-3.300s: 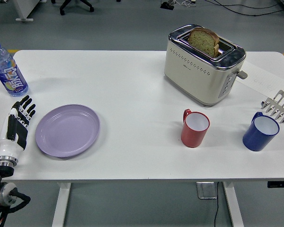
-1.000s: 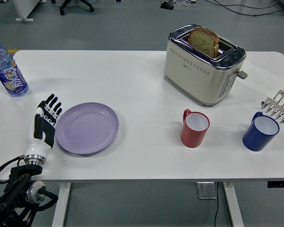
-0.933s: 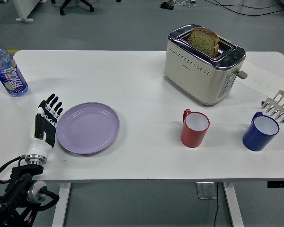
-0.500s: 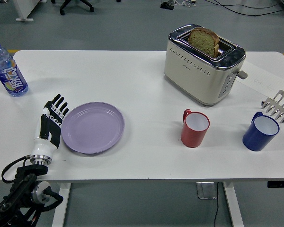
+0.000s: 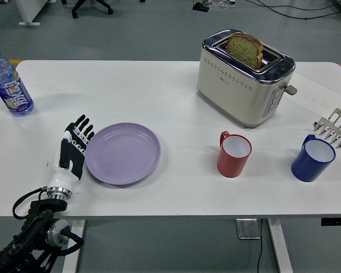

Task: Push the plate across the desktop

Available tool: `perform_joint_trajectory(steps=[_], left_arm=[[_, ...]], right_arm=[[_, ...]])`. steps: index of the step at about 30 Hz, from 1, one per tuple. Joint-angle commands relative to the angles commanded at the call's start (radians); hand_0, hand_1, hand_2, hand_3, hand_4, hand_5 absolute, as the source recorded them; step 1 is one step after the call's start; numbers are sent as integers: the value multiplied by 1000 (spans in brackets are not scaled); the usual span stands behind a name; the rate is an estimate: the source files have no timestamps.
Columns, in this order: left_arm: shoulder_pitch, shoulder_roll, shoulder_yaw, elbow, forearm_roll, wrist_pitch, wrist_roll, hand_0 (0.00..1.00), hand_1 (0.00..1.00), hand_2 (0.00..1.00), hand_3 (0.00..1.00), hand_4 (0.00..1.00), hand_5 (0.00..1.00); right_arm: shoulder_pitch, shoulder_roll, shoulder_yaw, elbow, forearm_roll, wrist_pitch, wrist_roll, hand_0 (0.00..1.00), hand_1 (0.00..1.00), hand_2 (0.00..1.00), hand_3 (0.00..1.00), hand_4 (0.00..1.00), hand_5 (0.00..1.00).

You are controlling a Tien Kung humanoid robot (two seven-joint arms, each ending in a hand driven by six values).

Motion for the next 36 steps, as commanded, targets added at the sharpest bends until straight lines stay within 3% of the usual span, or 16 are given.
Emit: perform_joint_trajectory(steps=[36], left_arm=[[0,0,104,-19,-42,-10,-3,907,919,926,882,464,998]], right_arm=[[-11,-3,-5,0,1,2,0,600,544,640,615,133,361]])
